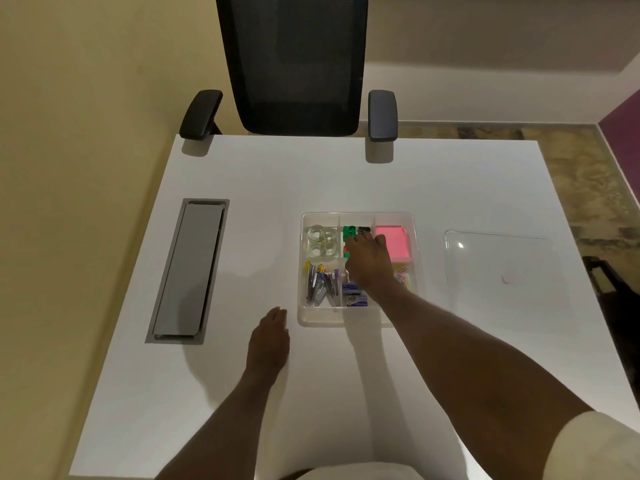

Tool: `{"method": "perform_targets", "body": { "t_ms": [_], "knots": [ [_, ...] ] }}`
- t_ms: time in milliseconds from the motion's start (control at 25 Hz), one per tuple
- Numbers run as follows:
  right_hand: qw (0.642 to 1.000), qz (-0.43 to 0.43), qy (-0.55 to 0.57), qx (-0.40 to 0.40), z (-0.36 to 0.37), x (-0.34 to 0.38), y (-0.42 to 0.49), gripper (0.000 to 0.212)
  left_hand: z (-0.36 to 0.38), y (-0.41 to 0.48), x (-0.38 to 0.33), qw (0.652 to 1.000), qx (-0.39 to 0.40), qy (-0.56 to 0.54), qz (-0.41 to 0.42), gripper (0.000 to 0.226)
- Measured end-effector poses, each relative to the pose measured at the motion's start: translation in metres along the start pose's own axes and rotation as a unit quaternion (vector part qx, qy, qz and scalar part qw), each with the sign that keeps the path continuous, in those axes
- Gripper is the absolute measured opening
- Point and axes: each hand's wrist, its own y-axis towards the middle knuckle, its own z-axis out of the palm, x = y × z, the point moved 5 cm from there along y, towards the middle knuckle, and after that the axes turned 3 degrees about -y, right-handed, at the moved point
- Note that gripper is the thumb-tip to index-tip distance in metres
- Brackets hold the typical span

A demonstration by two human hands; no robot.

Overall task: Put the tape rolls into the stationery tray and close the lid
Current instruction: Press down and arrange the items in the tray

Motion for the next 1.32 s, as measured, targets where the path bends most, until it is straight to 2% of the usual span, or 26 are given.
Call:
{"method": "perform_targets", "body": {
  "t_ms": [80,160,360,560,720,840,960,1320],
  "knots": [
    [1.000,-0.005,0.008,0.003,-0.002,0.001,-0.001,0.030,-0.022,0.012,-0.014,0.997,-0.080,-0.001,0.008,0.043],
    [1.000,-0.014,0.011,0.011,-0.001,0.004,0.000,0.028,-0.041,0.029,-0.036,0.990,-0.134,0.016,0.049,0.039],
    [0.998,-0.050,0.036,0.015,0.006,0.013,0.015,0.031,-0.065,0.076,-0.091,0.970,-0.196,0.015,0.146,0.034],
    [0.994,-0.099,0.027,0.029,0.023,0.021,0.039,0.032,-0.042,0.116,-0.105,0.982,-0.103,0.111,0.109,0.047],
    [0.993,-0.109,-0.003,0.036,0.035,0.021,0.057,0.039,-0.031,0.141,-0.121,0.951,-0.040,0.251,0.176,0.070],
    [0.991,-0.120,-0.025,0.048,0.046,0.019,0.064,0.045,-0.027,0.156,-0.125,0.942,-0.024,0.299,0.152,0.073],
    [0.991,-0.119,-0.028,0.060,0.054,0.018,0.068,0.049,-0.023,0.162,-0.129,0.936,-0.016,0.319,0.144,0.072],
    [0.989,-0.135,-0.025,0.060,0.058,0.015,0.071,0.056,-0.022,0.163,-0.131,0.945,-0.020,0.279,0.171,0.072]
  ]
}}
